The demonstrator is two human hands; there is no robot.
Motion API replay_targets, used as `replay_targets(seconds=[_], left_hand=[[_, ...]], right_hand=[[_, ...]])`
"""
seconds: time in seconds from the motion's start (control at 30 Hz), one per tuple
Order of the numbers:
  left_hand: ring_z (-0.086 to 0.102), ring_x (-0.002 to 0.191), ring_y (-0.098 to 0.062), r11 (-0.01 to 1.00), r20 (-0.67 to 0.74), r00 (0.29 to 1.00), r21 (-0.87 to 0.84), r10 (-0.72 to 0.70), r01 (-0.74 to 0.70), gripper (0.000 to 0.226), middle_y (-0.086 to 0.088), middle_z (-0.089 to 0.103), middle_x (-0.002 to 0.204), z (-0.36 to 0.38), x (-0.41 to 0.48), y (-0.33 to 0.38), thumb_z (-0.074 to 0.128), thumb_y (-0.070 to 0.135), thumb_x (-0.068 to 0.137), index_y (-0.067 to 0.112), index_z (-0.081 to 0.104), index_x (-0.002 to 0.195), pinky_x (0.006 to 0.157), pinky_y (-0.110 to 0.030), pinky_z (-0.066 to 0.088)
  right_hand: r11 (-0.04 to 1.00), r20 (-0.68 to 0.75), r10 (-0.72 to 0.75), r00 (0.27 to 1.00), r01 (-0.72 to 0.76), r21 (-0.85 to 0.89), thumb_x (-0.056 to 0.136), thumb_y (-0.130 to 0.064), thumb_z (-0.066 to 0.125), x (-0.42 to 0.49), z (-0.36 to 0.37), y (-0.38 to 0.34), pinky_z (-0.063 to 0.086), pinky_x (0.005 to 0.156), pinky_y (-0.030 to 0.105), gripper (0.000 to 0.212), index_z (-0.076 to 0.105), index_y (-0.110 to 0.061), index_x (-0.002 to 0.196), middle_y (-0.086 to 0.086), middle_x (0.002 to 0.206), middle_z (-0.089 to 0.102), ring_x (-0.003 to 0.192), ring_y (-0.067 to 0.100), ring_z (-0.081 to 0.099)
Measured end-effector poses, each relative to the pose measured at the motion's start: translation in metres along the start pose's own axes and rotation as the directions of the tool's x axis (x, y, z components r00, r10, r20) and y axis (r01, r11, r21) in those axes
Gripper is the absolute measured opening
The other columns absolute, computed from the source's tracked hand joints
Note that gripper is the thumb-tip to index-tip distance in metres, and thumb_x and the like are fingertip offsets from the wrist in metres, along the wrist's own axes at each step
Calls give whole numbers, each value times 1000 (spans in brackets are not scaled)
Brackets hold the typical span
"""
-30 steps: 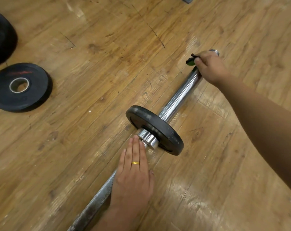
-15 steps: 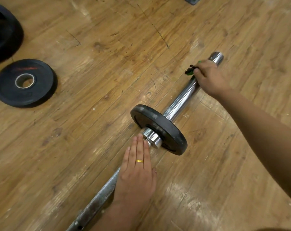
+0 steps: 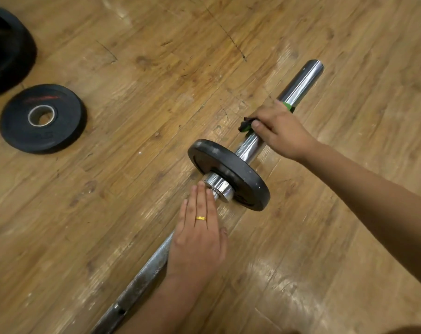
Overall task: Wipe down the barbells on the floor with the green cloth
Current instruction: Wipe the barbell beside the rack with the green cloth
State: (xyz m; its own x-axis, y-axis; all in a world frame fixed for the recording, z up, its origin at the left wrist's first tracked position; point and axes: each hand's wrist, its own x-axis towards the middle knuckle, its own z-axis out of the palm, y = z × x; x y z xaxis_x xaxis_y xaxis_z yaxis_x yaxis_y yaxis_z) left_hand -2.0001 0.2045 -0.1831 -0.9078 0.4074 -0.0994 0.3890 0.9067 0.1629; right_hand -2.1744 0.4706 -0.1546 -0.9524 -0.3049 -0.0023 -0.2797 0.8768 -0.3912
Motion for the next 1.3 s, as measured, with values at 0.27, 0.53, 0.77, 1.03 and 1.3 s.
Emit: replay_targets(seconds=[0.27, 0.53, 0.77, 1.03, 1.3], left_hand=[[23, 152, -36, 999, 7, 1000, 32, -17, 16, 79, -26, 22, 163, -7, 6, -6, 45, 38, 97, -7, 18, 156, 122, -50, 27], [27, 151, -35, 999, -2, 999, 25, -35, 35, 77, -24, 28, 161, -8, 16, -22, 39, 42, 98, -6, 22, 155, 123, -50, 25], [25, 152, -33, 998, -47, 997, 32, -56, 58, 77, -23, 30, 160, -12, 30, -46, 41, 43, 96, -5, 24, 154, 124, -50, 23], [8, 156, -21, 993, -58, 994, -77, -91, 87, 75, -14, 16, 167, -19, 44, -72, 24, 52, 104, 3, 15, 159, 127, -37, 0], [-10, 156, -23, 990, -103, 985, 2, -139, 140, 70, -14, -3, 169, -18, 25, -64, 21, 46, 107, 3, 3, 160, 125, -41, -9]], right_hand=[[999, -36, -29, 999, 30, 11, 104, -30, 42, 8, -4, -11, 35, 101, 54, 24, 59, -22, 88, -4, 82, 55, 81, 18, 46], [990, -44, -134, 990, 135, 30, 106, -34, 35, 6, 8, -14, 19, 120, 52, 41, 66, -9, 118, 10, 111, 66, 113, 27, 59], [947, 36, -319, 947, 318, 38, 106, -31, 37, 15, 22, -33, 21, 117, 45, 38, 62, -15, 130, 4, 123, 64, 125, 25, 53], [952, 39, -305, 952, 304, 27, 106, -33, 36, 31, 31, -38, 13, 121, 44, 42, 56, -16, 138, 1, 136, 60, 139, 23, 41], [996, -71, 78, 994, -75, 42, 108, -24, 36, 82, -12, 31, 19, 121, 48, 41, 48, -9, 145, 13, 148, 49, 147, 34, 25]])
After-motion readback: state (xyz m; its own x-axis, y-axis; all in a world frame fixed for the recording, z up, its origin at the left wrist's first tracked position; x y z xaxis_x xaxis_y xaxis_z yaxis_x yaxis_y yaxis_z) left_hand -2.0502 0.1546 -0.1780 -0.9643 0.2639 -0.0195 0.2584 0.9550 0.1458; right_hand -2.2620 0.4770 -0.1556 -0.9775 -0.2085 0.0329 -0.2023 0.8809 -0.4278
